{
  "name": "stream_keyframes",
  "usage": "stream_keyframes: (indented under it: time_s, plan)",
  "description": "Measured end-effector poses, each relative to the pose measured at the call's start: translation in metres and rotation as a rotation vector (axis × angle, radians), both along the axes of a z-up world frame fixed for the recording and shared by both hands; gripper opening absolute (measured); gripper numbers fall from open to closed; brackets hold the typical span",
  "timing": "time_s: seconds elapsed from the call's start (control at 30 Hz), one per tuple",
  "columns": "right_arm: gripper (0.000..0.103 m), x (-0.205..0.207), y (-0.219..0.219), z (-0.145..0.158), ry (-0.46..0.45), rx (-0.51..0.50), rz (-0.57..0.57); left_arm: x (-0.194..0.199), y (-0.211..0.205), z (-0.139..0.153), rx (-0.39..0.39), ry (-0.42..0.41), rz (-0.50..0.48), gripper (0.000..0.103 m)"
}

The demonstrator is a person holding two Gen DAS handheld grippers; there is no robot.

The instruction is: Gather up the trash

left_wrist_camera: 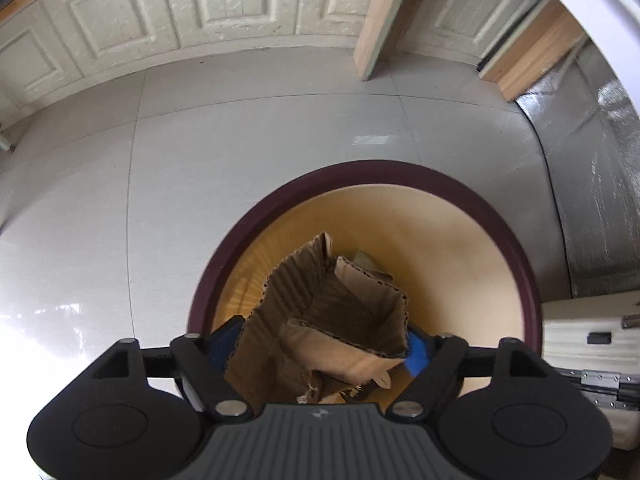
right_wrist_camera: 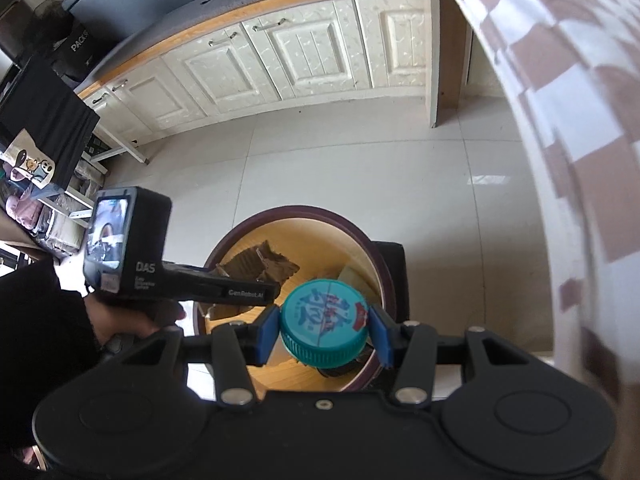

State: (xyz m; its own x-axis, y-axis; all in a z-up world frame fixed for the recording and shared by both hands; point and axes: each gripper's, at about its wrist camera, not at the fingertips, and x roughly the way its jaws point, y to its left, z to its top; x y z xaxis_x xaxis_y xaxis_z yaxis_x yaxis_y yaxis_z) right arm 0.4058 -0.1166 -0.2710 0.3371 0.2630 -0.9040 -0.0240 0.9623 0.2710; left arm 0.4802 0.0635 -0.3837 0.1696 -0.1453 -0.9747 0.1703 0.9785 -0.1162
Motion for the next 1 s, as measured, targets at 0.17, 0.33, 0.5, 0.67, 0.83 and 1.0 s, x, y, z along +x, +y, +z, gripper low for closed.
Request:
stream_keyframes:
  time_s: [0.17,0.33,0.5,0.67,0.83,1.0]
  plan:
    - [0.049,0.011,0.006,-0.025,0.019,0.005,0.016,-0.008,0.011,-0.003,-0.016,-0.004,0.035,0.087]
    - [0.049,0.019,0.016,-0.048,0.044,0.007,0.04,-0.017,0.02,-0.001,-0.069,-0.008,0.042,0.094]
    - [0.049,0.025,0.025,-0.063,0.061,-0.021,0.065,-0.023,0.022,0.006,-0.091,-0.049,0.054,0.102]
    - [0.049,0.039,0.032,-0.069,0.054,-0.029,0.081,-0.032,0.033,0.02,-0.104,-0.087,0.093,0.102]
    - [0.053,0.06,0.038,-0.071,0.026,0.023,0.05,-0.038,0.043,0.028,-0.08,-0.104,0.103,0.103]
    - [0.073,0.064,0.034,-0.069,0.024,0.05,-0.013,-0.042,0.046,0.035,-0.06,-0.098,0.112,0.103]
